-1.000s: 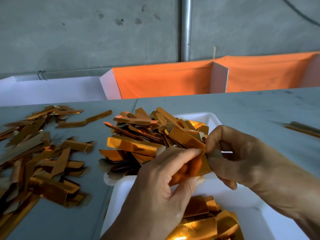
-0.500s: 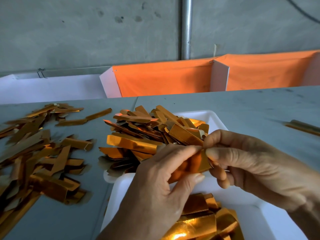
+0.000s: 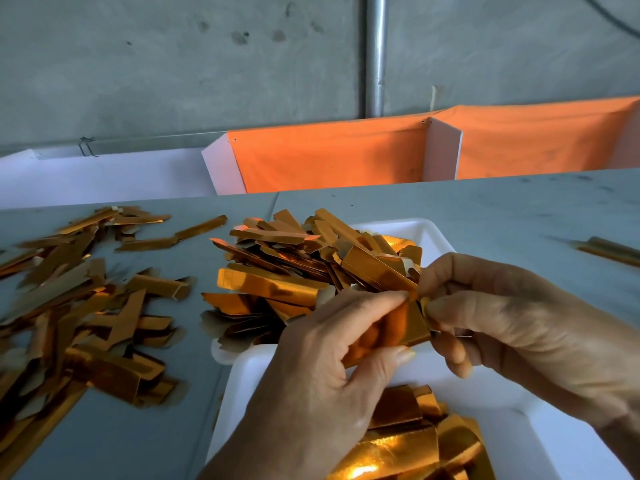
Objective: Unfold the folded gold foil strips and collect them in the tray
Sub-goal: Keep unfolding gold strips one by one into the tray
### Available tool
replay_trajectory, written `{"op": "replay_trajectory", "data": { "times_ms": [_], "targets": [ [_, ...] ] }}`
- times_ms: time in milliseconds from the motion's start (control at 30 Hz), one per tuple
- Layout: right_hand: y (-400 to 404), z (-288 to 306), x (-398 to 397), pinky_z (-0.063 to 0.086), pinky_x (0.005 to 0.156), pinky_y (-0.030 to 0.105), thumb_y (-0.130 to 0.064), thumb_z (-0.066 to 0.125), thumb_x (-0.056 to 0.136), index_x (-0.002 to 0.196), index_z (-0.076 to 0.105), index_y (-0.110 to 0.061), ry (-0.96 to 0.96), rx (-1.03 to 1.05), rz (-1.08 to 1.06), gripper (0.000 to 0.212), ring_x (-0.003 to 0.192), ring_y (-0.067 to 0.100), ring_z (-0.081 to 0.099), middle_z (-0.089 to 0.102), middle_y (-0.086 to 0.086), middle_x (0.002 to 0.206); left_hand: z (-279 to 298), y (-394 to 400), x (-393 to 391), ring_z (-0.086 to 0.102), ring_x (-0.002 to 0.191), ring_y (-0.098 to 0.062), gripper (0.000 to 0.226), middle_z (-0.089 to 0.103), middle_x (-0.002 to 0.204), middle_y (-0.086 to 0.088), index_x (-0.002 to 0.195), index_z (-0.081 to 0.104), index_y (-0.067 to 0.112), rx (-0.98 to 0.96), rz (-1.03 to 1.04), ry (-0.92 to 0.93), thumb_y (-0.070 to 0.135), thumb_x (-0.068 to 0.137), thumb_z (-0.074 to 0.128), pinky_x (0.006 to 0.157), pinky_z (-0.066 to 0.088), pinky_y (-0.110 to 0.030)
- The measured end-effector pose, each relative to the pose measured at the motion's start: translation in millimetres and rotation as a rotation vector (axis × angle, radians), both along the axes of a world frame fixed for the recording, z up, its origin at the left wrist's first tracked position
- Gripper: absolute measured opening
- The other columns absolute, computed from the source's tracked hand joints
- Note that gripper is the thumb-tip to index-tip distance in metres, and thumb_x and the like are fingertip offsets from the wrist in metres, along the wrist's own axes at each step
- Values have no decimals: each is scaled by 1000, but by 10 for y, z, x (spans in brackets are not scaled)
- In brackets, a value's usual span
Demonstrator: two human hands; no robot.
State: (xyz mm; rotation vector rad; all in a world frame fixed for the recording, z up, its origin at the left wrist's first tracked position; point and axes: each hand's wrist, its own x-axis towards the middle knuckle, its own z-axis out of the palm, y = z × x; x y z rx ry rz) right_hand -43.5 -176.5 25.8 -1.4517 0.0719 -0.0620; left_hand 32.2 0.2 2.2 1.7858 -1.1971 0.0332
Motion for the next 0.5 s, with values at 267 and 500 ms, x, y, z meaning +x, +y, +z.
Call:
{"op": "replay_trajectory", "data": {
  "times_ms": [267, 500],
  "targets": [
    [41, -32, 33, 47, 46, 20, -13, 63, 65, 71, 68, -19, -15, -220, -61, 11, 45, 17, 56, 60, 11, 54, -19, -8, 0, 52, 111, 2, 45, 55, 114, 24, 131, 55, 29, 78, 16, -158, 35, 86, 55, 88, 46, -14],
    [-76, -75, 13, 48, 50, 22, -21, 73, 73, 79, 66, -9, -50, -47, 78, 15, 51, 18, 56, 56, 8, 62, -6, -2, 7, 51, 111, 3, 45, 52, 114, 25, 135, 51, 32, 49, -43, -103, 33, 89, 53, 83, 50, -15]
  ]
}}
